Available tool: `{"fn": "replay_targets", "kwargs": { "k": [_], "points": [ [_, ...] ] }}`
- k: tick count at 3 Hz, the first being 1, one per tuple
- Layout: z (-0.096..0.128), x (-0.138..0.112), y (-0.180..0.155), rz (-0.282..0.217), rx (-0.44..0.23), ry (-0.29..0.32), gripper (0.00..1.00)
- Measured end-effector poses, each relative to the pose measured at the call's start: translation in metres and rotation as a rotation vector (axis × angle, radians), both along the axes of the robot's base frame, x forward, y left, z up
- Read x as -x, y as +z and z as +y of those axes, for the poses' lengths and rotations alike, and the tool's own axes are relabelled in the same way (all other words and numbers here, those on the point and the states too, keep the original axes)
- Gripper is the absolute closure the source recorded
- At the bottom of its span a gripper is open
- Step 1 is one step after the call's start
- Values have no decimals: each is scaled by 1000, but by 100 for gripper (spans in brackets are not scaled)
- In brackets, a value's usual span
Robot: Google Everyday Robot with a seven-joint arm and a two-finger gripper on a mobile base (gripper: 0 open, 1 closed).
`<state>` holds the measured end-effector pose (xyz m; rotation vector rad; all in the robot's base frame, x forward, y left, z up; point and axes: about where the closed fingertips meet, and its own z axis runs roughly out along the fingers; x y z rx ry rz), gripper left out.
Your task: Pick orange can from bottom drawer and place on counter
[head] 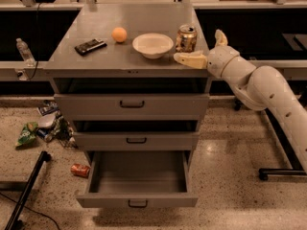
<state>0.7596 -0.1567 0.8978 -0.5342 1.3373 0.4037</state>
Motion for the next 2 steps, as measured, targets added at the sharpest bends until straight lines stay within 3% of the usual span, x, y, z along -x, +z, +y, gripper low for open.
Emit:
{"fn": "replay_targets", "kwargs": {
  "k": [1, 2],
  "points": [
    [-32, 55, 38, -19, 117, -87, 0],
    [-34, 58, 37, -17, 122, -89, 0]
  ]
}}
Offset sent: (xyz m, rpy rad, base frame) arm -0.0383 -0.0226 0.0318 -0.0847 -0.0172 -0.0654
